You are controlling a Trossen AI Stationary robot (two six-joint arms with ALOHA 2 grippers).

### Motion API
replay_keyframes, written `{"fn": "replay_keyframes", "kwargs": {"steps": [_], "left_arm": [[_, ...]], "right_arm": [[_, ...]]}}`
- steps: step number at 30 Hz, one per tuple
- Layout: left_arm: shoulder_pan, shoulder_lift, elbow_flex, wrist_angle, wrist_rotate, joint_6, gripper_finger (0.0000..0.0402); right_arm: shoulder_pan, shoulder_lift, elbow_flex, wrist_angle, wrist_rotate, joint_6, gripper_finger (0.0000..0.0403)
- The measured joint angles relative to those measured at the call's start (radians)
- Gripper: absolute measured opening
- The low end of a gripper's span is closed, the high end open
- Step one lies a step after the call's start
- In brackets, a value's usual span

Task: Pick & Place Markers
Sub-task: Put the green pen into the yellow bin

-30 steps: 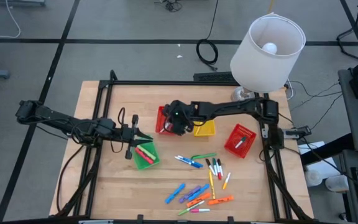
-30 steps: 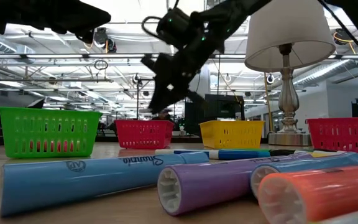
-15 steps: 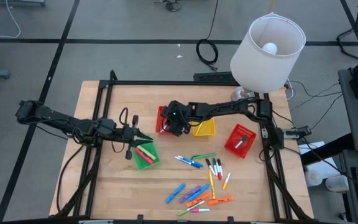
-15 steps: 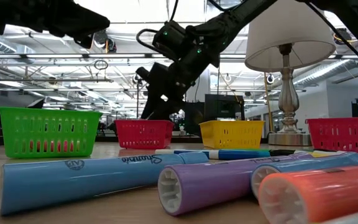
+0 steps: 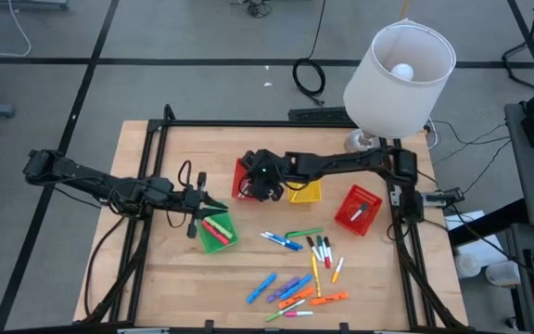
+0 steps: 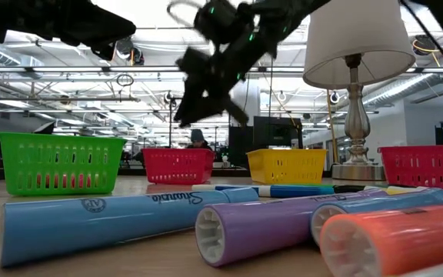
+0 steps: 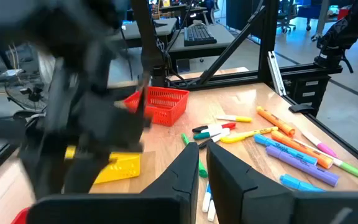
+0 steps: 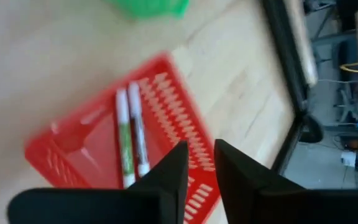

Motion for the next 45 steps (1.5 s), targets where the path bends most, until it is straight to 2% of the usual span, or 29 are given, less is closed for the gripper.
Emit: {"fn": "replay_keyframes", "kwargs": {"steps": [5, 11, 15, 19, 24, 27, 29, 32, 39, 42, 45], "left_arm": [[0.0, 0.0, 0.0, -0.008, -0.001, 0.007, 0.0042], [0.001, 0.0, 0.0, -0.006, -0.02, 0.008, 0.0042], [0.001, 0.0, 0.0, -0.012, -0.059, 0.01, 0.0042], [0.001, 0.0, 0.0, -0.013, -0.072, -0.007, 0.0042], [0.001, 0.0, 0.0, -0.013, -0.073, -0.035, 0.0042], [0.001, 0.0, 0.001, -0.013, -0.073, -0.041, 0.0042], [0.001, 0.0, 0.001, -0.013, -0.073, -0.054, 0.0042], [0.001, 0.0, 0.001, -0.012, -0.073, -0.061, 0.0042], [0.001, 0.0, 0.001, -0.011, -0.087, -0.055, 0.0042], [0.001, 0.0, 0.001, -0.002, -0.099, -0.052, 0.0042], [0.001, 0.0, 0.002, 0.018, -0.122, -0.046, 0.0042]], "right_arm": [[0.08, -0.13, 0.0, -0.087, -0.008, 0.158, 0.0036], [0.211, -0.346, 0.0, -0.155, -0.004, 0.306, 0.0004], [0.302, -0.491, 0.0, -0.177, 0.057, 0.438, 0.0003], [0.388, -0.617, 0.001, -0.292, 0.194, 0.654, 0.0001], [0.471, -0.705, -0.002, -0.53, 0.206, 1.047, 0.0001], [0.535, -0.72, -0.079, -0.563, 0.242, 1.184, 0.0001], [0.571, -0.722, -0.162, -0.514, 0.282, 1.218, 0.0001], [0.593, -0.725, -0.31, -0.387, 0.28, 1.24, 0.0001], [0.571, -0.696, -0.653, 0.115, 0.278, 1.203, 0.0001], [0.521, -0.661, -0.745, 0.257, 0.241, 1.227, 0.0001], [0.482, -0.606, -0.771, 0.272, 0.2, 1.302, 0.0]]}}
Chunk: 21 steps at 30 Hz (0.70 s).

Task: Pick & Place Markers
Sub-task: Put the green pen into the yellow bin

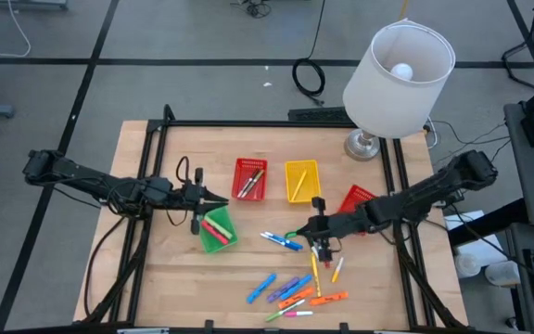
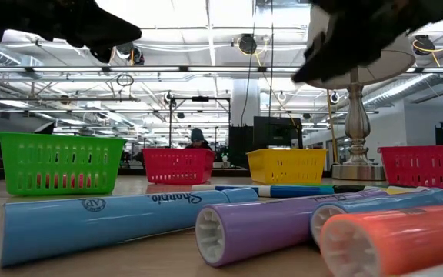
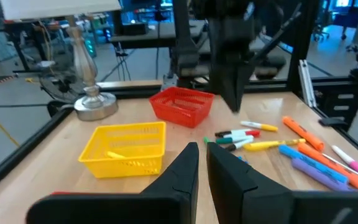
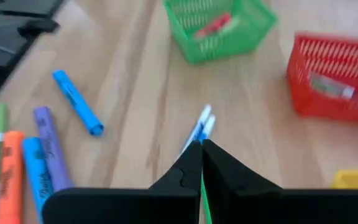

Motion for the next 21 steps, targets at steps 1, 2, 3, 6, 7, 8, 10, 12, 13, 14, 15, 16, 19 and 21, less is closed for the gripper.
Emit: {"fn": "replay_keyframes", "kwargs": {"steps": [1, 2, 3, 6, 7, 8, 10, 12, 13, 14, 15, 16, 19, 21], "left_arm": [[0.0, 0.0, 0.0, 0.006, -0.006, 0.007, 0.0042], [0.0, 0.0, 0.0, 0.009, -0.009, 0.014, 0.0042], [0.0, 0.0, 0.0, 0.009, -0.01, 0.018, 0.0042], [0.0, 0.0, 0.0, 0.009, -0.01, 0.02, 0.0042], [0.0, 0.0, 0.0, 0.009, -0.01, 0.02, 0.0042], [0.0, 0.0, 0.0, 0.009, -0.01, 0.021, 0.0042], [0.0, 0.0, 0.0, 0.01, -0.01, 0.021, 0.0042], [0.0, 0.0, 0.0, 0.013, -0.01, 0.022, 0.0042], [0.0, 0.0, 0.0, 0.013, -0.01, 0.022, 0.0042], [0.0, 0.0, 0.0, 0.013, -0.01, 0.022, 0.0042], [0.0, 0.0, 0.0, 0.013, -0.01, 0.022, 0.0042], [0.0, 0.0, 0.0, 0.013, -0.01, 0.022, 0.0042], [0.0, 0.0, 0.0, 0.011, -0.01, 0.022, 0.0042], [0.0, 0.0, 0.0, 0.006, -0.01, 0.022, 0.0042]], "right_arm": [[-0.007, 0.017, 0.0, -0.005, 0.0, 0.021, 0.0], [-0.01, 0.033, 0.0, -0.011, -0.002, 0.036, 0.0], [-0.014, 0.051, 0.002, -0.013, -0.009, 0.044, 0.0], [-0.021, 0.109, 0.051, -0.093, -0.027, 0.089, 0.0], [-0.021, 0.128, 0.08, -0.155, -0.027, 0.111, 0.0], [-0.021, 0.149, 0.119, -0.219, -0.027, 0.13, 0.0], [-0.018, 0.191, 0.201, -0.363, -0.028, 0.156, 0.0], [-0.014, 0.236, 0.281, -0.504, -0.027, 0.177, 0.0], [-0.014, 0.258, 0.318, -0.547, -0.027, 0.18, 0.0], [-0.015, 0.278, 0.35, -0.586, -0.028, 0.18, 0.0003], [-0.016, 0.293, 0.379, -0.619, -0.028, 0.177, 0.0008], [-0.019, 0.309, 0.407, -0.64, -0.029, 0.167, 0.0016], [-0.024, 0.345, 0.465, -0.653, -0.067, 0.125, 0.0053], [-0.029, 0.361, 0.483, -0.659, -0.086, 0.096, 0.0085]]}}
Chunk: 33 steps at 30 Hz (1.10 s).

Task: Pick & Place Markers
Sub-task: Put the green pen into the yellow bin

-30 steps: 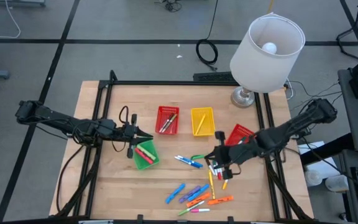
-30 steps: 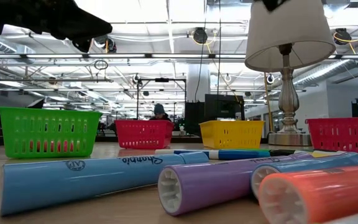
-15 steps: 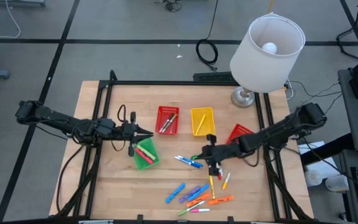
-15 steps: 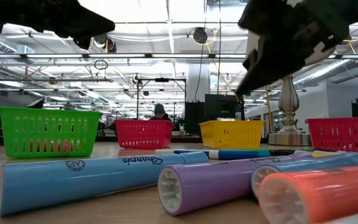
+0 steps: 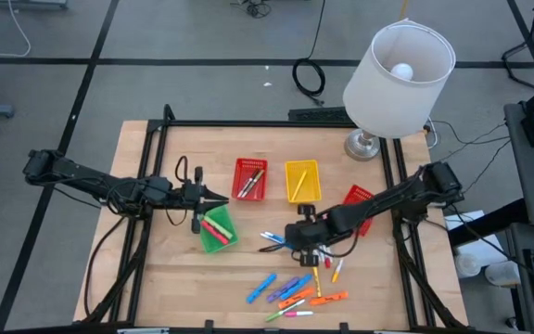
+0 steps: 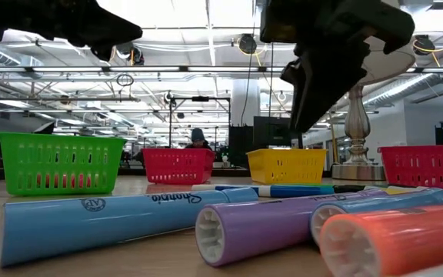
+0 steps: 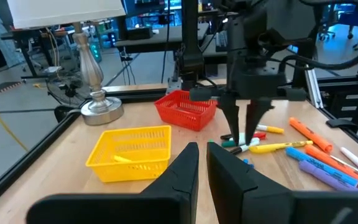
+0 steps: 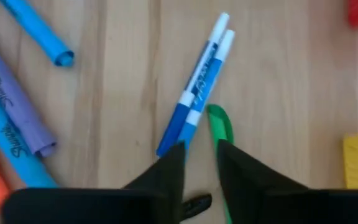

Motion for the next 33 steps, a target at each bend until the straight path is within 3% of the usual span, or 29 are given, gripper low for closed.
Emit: {"fn": "replay_keyframes", "kwargs": {"steps": [5, 9, 17, 33], "left_arm": [[0.0, 0.0, 0.0, -0.012, 0.0, 0.0, 0.0042], [0.0, 0.0, 0.0, -0.025, 0.0, -0.001, 0.0042], [0.0, 0.0, 0.0, -0.025, 0.0, -0.001, 0.0042], [0.0, 0.0, 0.0, -0.021, 0.0, -0.001, 0.0042]], "right_arm": [[-0.021, 0.029, 0.004, -0.001, 0.012, -0.031, 0.0161], [-0.041, 0.053, 0.004, 0.0, 0.011, -0.07, 0.019], [-0.067, 0.098, 0.002, -0.008, 0.007, -0.097, 0.0182], [-0.102, 0.091, -0.172, 0.167, -0.057, -0.075, 0.0175]]}}
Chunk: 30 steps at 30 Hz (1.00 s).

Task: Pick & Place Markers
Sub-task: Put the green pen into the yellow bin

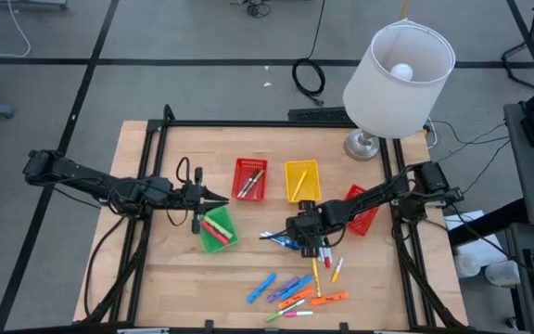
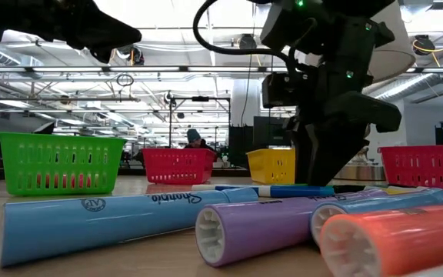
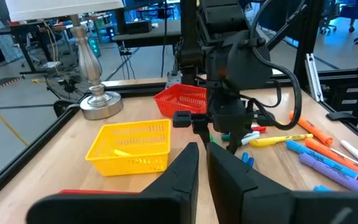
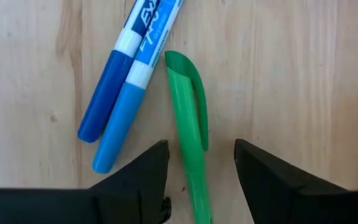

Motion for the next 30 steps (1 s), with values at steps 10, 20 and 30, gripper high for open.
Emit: {"fn": "replay_keyframes", "kwargs": {"steps": [10, 20, 30], "left_arm": [[0.0, 0.0, 0.0, 0.001, 0.0, 0.0, 0.0042], [0.0, 0.0, 0.0, 0.001, 0.0, 0.0, 0.0042], [0.0, 0.0, 0.0, 0.001, 0.0, 0.0, 0.0042]], "right_arm": [[-0.032, 0.003, -0.004, 0.023, -0.023, -0.062, 0.0037], [-0.043, -0.014, 0.002, 0.04, 0.129, -0.086, 0.0023], [-0.014, -0.155, 0.079, 0.013, 0.162, -0.036, 0.0018]]}}
